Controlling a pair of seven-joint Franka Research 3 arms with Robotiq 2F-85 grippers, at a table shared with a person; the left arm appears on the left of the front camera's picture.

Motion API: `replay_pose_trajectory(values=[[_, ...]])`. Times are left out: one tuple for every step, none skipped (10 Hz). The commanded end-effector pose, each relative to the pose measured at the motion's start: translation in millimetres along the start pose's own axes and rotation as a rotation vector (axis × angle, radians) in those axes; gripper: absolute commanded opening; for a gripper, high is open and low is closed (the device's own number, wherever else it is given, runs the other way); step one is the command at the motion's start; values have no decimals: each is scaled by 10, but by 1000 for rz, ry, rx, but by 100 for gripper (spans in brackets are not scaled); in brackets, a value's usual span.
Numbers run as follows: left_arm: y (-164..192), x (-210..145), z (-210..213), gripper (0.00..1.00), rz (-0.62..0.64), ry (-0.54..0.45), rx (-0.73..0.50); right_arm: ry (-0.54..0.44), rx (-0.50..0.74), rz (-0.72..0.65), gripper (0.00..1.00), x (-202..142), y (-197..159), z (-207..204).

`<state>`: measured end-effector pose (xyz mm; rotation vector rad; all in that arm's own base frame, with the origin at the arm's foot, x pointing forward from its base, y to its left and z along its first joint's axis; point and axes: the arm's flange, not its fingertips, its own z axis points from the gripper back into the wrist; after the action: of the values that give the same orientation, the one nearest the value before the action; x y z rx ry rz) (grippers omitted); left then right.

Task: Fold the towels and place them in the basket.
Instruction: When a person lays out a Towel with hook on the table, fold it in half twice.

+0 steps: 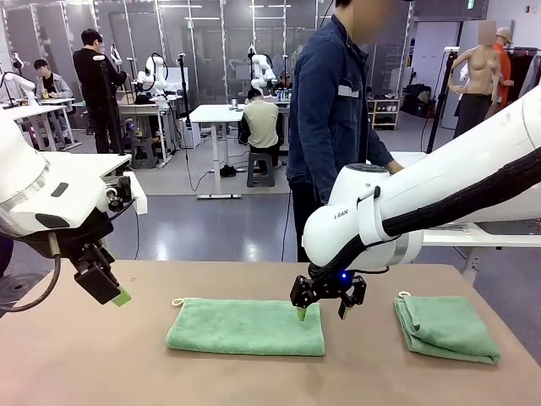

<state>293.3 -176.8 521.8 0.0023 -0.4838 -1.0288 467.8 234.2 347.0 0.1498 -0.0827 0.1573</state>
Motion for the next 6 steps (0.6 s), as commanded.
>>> replay_pose_trajectory(values=[[18, 13, -61, 100, 13, 4, 4, -8, 0, 12, 100, -26, 35, 52], [18, 13, -61, 100, 13, 4, 4, -8, 0, 12, 100, -26, 35, 52], [18, 13, -61, 100, 13, 4, 4, -3, 1, 4, 100, -5, 20, 15], [18, 13, -61, 100, 13, 4, 4, 14, -3, -72, 100, 156, -20, -87], [18, 13, -61, 100, 13, 4, 4, 5, -4, -112, 100, 231, -32, -163], [18, 13, -61, 100, 13, 4, 4, 11, 13, -141, 100, 287, -54, -205]])
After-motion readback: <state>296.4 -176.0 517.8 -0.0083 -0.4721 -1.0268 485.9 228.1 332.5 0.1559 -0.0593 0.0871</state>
